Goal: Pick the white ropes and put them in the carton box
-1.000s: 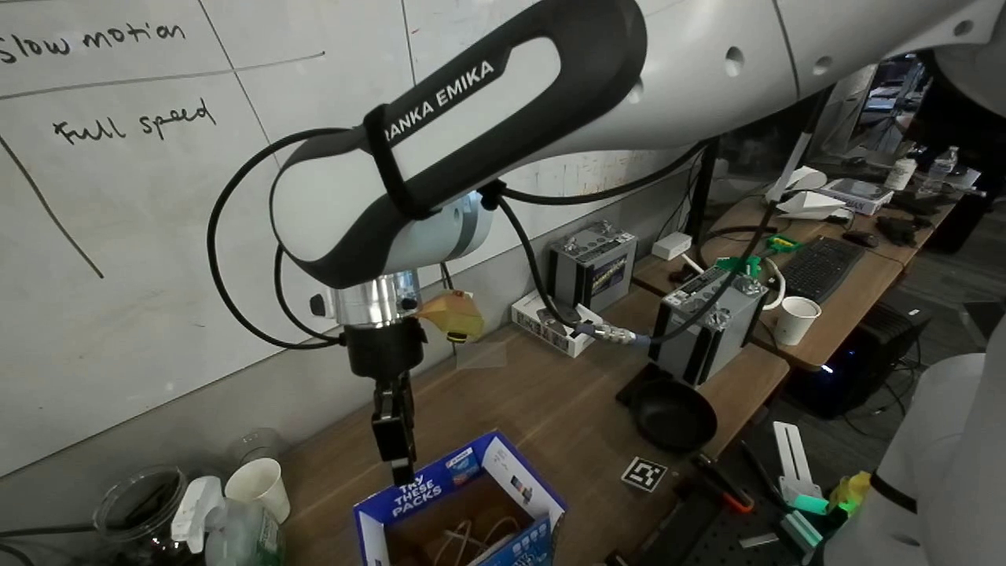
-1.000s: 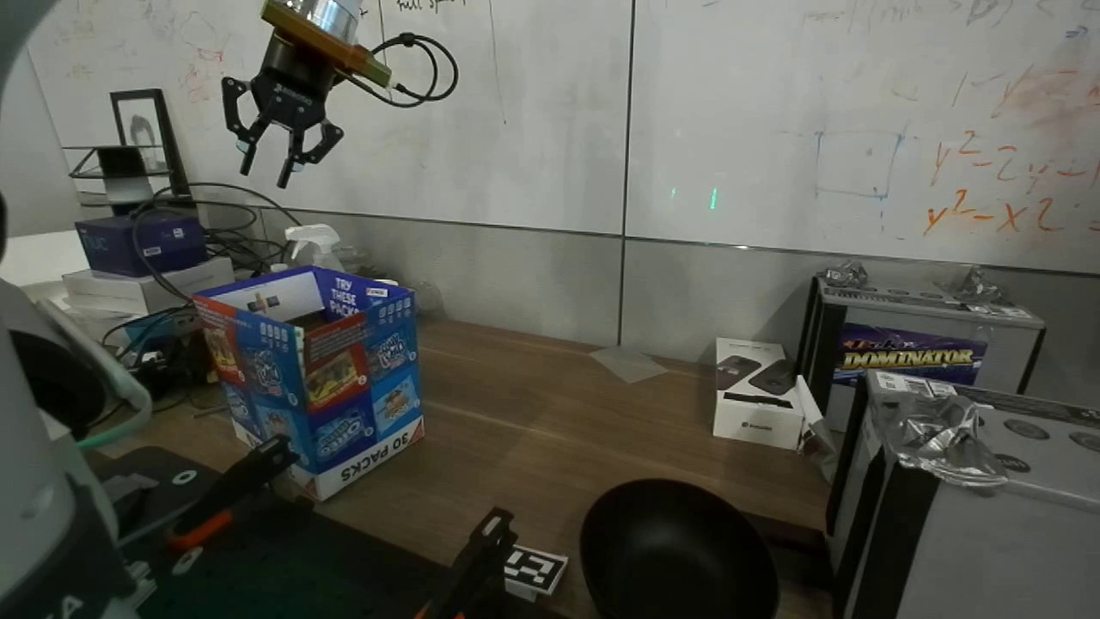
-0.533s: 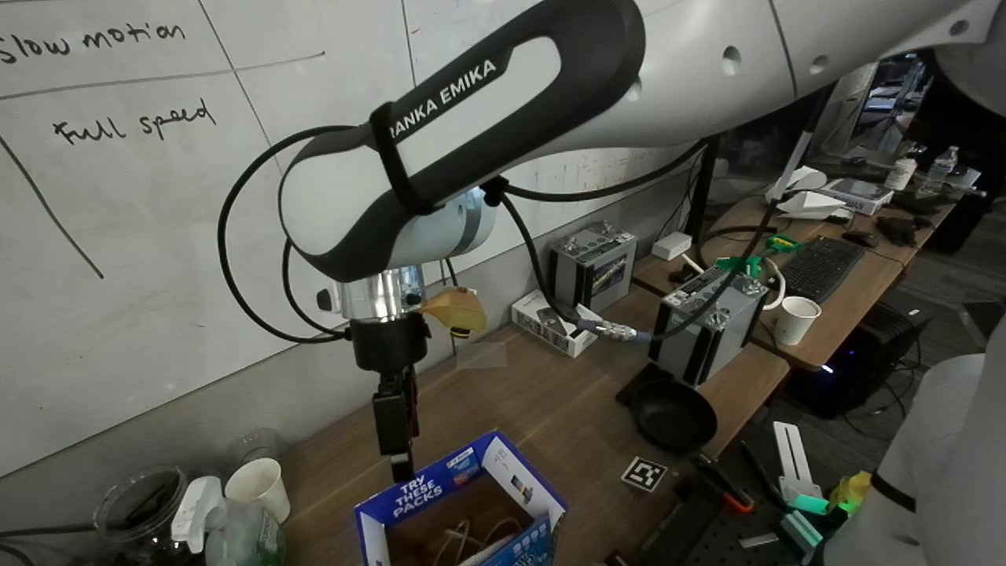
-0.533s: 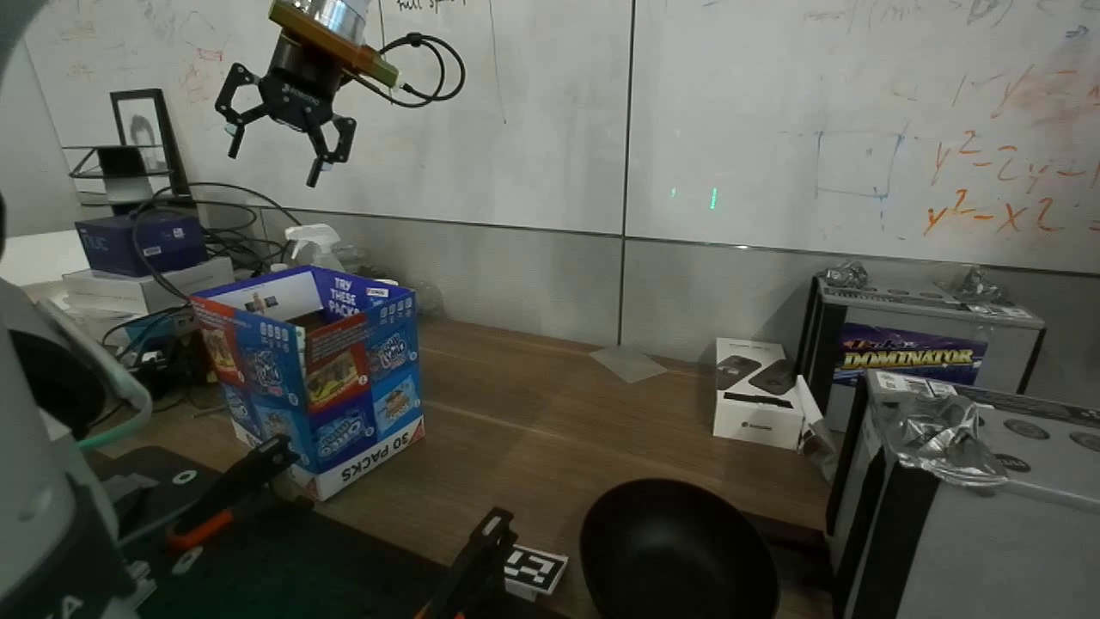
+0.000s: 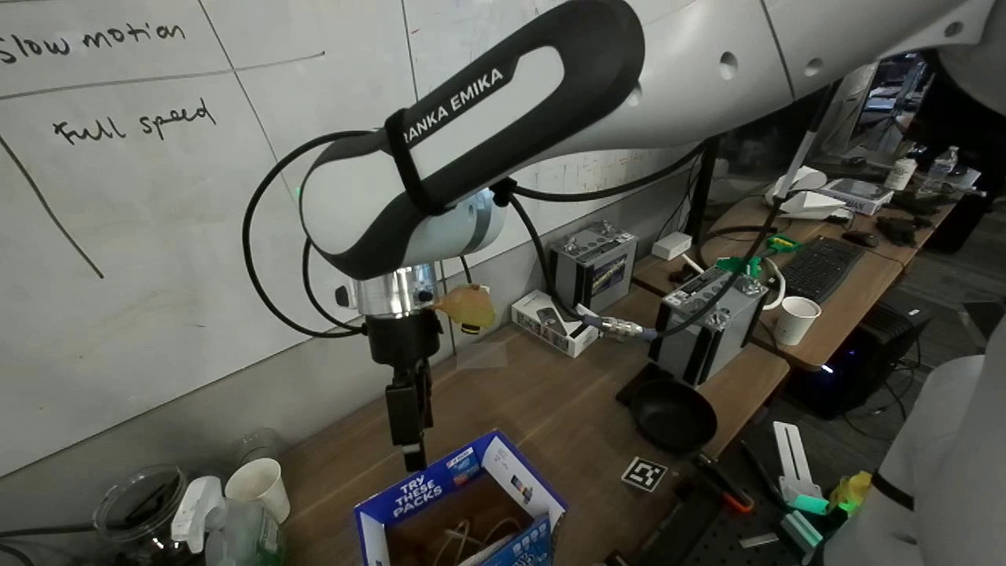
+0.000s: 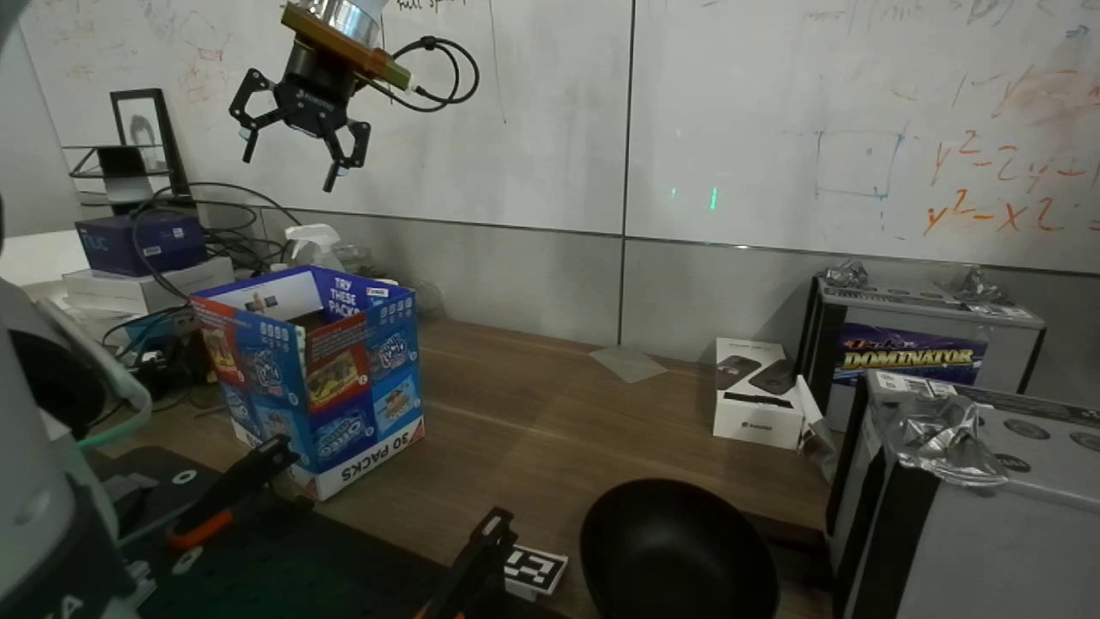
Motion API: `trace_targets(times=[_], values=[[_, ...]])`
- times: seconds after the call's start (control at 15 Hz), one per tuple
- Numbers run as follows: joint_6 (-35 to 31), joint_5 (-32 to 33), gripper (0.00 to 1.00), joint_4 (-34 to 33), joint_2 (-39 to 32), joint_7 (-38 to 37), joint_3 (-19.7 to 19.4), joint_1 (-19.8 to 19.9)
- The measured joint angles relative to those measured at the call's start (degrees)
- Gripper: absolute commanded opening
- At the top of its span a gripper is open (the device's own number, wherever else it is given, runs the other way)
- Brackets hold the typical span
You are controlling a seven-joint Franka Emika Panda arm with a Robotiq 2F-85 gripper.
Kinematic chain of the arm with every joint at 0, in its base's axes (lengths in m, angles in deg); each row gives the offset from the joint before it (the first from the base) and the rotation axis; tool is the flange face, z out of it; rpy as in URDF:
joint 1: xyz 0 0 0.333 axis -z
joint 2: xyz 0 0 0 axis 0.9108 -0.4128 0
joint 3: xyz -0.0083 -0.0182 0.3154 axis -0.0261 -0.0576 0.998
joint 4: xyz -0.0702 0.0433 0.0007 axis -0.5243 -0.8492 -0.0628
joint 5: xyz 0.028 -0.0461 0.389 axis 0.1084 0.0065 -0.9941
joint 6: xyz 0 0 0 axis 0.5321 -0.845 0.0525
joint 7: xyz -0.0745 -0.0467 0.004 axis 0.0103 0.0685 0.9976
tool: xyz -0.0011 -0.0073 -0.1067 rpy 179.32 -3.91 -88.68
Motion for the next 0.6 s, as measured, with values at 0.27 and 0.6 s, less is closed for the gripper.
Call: trace_targets(times=[0.27, 0.6], values=[[-0.2, 7.8, 1.00, 0.5, 2.2, -10.3, -0.3, 0.2], [0.0, 11.4, 1.00, 4.4, 12.4, -21.2, -2.0, 1.3]])
